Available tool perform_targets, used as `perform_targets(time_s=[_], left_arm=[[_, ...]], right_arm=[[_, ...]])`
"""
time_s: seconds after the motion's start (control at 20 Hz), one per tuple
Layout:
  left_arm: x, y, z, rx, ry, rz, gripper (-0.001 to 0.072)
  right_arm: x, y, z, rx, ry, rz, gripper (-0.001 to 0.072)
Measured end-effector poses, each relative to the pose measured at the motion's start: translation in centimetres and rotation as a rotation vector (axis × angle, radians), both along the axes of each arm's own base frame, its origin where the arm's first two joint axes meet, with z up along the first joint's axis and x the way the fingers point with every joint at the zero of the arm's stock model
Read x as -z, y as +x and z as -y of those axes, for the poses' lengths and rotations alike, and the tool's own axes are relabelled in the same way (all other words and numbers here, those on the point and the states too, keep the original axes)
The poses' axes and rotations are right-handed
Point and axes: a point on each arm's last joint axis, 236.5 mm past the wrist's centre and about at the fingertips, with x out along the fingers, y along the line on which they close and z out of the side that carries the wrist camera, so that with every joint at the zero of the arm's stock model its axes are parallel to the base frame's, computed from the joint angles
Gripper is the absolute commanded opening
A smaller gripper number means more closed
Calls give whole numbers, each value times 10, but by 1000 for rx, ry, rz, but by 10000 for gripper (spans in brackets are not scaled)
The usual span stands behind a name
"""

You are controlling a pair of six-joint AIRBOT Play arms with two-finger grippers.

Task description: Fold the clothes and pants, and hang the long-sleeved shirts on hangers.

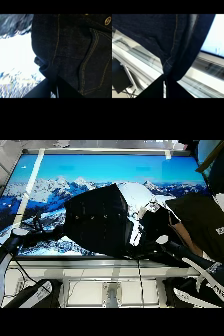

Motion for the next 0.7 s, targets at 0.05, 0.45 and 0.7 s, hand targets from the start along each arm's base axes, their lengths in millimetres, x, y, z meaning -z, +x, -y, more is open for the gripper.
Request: perform_targets(time_s=[0.05,0.45,0.7], left_arm=[[0,-1,1,4,-2,-2,28],[-17,-71,-11,282,136,-169,27],[-73,-98,-57,280,377,-219,27]], right_arm=[[-2,2,-1,0,5,5,5],[-105,11,-27,-253,128,207,4],[-183,53,-25,-312,59,493,3]])
